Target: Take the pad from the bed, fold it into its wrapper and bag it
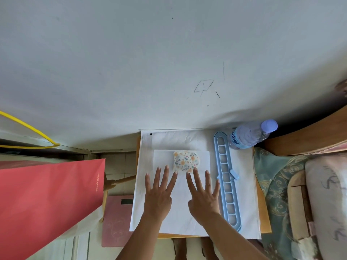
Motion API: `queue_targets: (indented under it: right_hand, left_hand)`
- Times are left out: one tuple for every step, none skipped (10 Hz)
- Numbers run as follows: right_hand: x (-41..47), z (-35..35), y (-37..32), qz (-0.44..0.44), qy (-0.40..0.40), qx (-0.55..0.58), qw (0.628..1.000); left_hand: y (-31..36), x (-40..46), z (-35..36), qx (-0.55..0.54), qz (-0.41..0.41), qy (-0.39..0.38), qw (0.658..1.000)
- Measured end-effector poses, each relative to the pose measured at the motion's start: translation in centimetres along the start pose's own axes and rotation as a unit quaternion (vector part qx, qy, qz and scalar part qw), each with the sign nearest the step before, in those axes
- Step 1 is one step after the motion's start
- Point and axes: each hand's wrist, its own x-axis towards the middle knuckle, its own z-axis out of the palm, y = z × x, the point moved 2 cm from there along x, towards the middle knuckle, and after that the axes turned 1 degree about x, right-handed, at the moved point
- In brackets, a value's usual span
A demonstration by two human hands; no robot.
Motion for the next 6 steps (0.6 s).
queue_targets:
  right_hand:
    - [0.0, 0.2, 0.1, 0.002, -0.012, 0.011, 1.0]
    - [0.3, 0.1, 0.4, 0.001, -0.031, 0.011, 0.999]
    - [0.2, -0.4, 0.2, 0.004, -0.054, 0.004, 0.999]
    - [-0.1, -2.4, -0.1, -0.003, -0.07, 0.003, 0.998]
    - [-0.2, -3.8, 0.0, -0.013, -0.061, 0.015, 0.998]
    - [-1.8, -5.1, 0.5, -0.025, -0.044, 0.007, 0.999]
  left_hand:
    - [0.0, 0.2, 0.7, -0.01, -0.007, 0.005, 1.0]
    - [0.1, 0.7, 1.0, -0.037, -0.032, -0.006, 0.999]
    - [0.2, 1.0, 1.3, -0.034, -0.031, -0.018, 0.999]
    - [0.0, 1.2, -0.1, -0.056, -0.027, -0.042, 0.997]
    - [-0.1, 1.2, -1.8, -0.056, -0.014, -0.038, 0.998]
    - [0.1, -0.4, -3.4, -0.025, 0.018, -0.043, 0.999]
